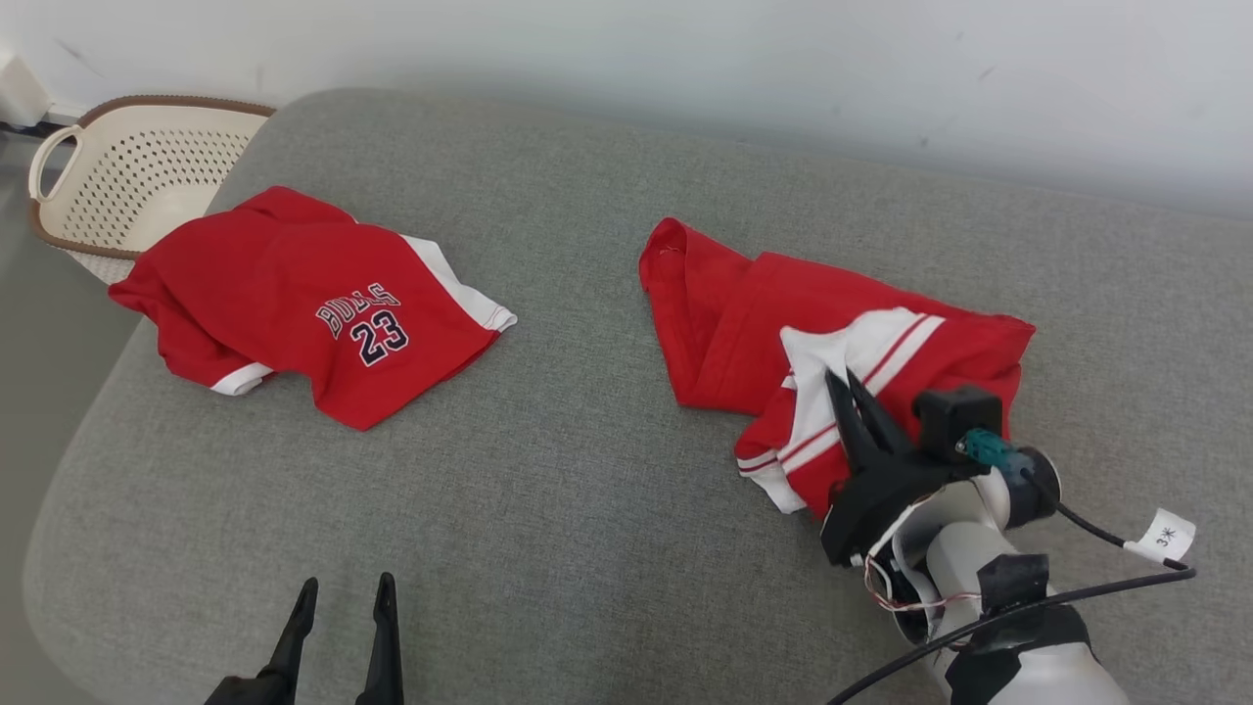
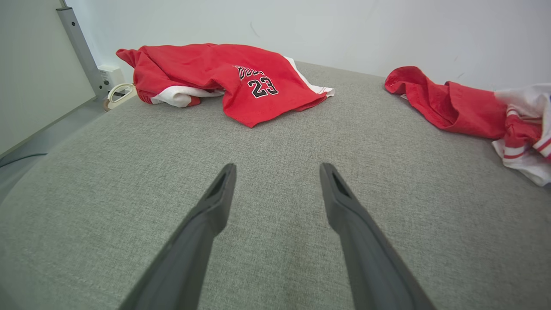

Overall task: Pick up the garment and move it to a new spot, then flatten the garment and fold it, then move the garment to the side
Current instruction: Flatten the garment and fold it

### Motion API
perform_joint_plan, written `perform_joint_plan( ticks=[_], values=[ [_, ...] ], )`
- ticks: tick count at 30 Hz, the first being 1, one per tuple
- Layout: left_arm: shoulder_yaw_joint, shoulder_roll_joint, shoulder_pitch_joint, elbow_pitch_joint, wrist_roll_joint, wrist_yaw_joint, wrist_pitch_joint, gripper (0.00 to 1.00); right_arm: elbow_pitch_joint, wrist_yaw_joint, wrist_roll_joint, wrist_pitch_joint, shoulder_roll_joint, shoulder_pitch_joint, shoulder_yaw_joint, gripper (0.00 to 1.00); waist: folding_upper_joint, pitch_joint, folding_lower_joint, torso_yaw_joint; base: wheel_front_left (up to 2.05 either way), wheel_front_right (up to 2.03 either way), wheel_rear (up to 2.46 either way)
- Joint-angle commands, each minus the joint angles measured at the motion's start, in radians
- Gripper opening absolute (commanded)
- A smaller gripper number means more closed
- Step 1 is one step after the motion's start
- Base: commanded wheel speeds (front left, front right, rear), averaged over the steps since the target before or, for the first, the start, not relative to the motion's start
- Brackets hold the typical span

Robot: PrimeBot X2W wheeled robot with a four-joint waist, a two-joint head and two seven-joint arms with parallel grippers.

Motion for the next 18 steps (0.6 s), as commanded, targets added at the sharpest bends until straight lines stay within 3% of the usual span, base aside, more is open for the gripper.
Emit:
perform_joint_plan(
  ticks=[1,5,8,13,18],
  values=[
    [0.0,0.0,-0.002,0.0,-0.013,0.005,-0.004,1.0,-0.027,0.001,0.002,-0.001,0.003,-0.009,0.003,0.0,-0.0001,0.0,-0.0002,-0.003,0.0,0.0,0.0],
    [-0.004,0.0,-0.007,0.007,-0.017,0.003,-0.004,1.0,-0.112,0.001,0.029,-0.001,0.009,-0.011,0.028,0.0,-0.0001,-0.006,-0.0002,-0.008,0.0,0.0,0.0],
    [-0.006,0.0,-0.011,0.007,-0.018,0.002,-0.004,1.0,-0.208,0.001,0.075,-0.001,0.023,-0.046,0.103,0.0,-0.0001,-0.01,-0.0002,-0.01,0.0,0.0,0.0],
    [0.005,0.0,0.006,0.018,-0.025,-0.002,-0.004,1.0,-0.392,0.001,0.269,-0.001,0.038,-0.17,0.211,0.0,-0.0001,-0.025,-0.0002,-0.024,0.0,0.0,0.0],
    [0.001,0.0,0.023,0.028,-0.017,-0.008,-0.004,1.0,-0.552,0.001,0.382,-0.001,0.037,-0.284,0.155,0.0,-0.0001,-0.044,-0.0002,-0.039,0.0,0.0,0.0]
  ],
)
